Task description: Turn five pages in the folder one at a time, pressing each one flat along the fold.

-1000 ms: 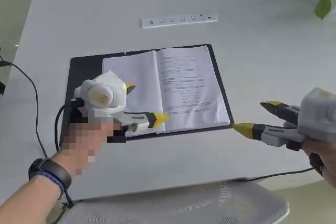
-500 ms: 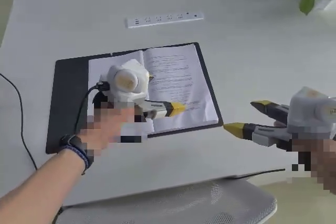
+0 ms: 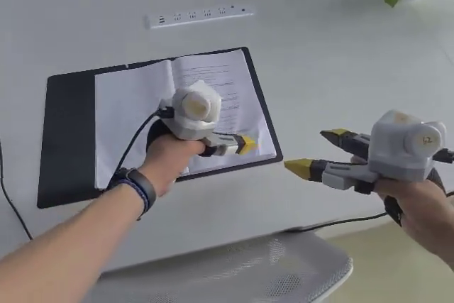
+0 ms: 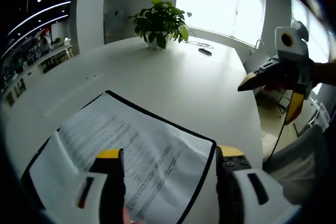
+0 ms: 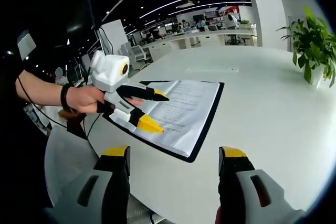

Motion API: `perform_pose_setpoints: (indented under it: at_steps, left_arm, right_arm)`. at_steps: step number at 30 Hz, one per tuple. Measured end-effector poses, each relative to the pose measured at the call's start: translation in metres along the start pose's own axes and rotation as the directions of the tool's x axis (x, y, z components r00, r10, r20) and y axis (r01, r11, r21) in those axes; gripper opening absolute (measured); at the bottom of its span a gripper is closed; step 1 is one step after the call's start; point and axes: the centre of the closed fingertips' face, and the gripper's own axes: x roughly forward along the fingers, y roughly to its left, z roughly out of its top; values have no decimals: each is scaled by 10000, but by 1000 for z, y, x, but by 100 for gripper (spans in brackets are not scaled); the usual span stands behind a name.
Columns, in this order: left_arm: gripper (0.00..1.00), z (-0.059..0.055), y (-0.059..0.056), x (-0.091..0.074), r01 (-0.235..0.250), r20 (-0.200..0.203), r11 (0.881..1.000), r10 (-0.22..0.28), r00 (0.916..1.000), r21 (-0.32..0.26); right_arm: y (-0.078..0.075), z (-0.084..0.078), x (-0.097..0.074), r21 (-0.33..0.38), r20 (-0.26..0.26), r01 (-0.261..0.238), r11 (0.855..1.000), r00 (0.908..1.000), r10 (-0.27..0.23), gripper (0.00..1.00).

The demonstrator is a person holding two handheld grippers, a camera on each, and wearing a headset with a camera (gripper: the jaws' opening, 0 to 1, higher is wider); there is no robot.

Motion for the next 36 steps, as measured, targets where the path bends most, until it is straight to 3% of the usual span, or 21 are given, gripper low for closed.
perform_pose_setpoints:
  at_steps: [6, 8, 14, 19, 26, 36]
  left_arm:
    - [68, -10, -3, 24, -221, -415, 9997, 222, 9989, 48]
    - [68, -20, -1, 35, -278, -701, 9995, 287, 9971, 139]
    - [67, -34, 8, 46, -612, -1293, 9969, 673, 9893, 501]
    - [68, -32, 10, 48, -816, -1222, 9938, 905, 9884, 761]
    - [65, -32, 13, 46, -724, -834, 9945, 786, 9934, 755]
    - [58, -31, 18, 45, -709, -743, 9949, 763, 9943, 720]
  right_arm:
    - [-7, 0, -2, 195, 75, 38, 9998, 10000, -40, 67]
    - [-8, -1, -2, 274, 93, 42, 9996, 9999, -45, 66]
    - [-19, -5, 1, 373, -8, 1, 9993, 10000, -1, 66]
    - [-21, -2, 7, 411, 8, -82, 9991, 10000, 82, 65]
    - [-19, -3, 13, 367, -50, -224, 9991, 9997, 226, 63]
    - [-13, -9, 19, 450, -146, -434, 9980, 9989, 441, 60]
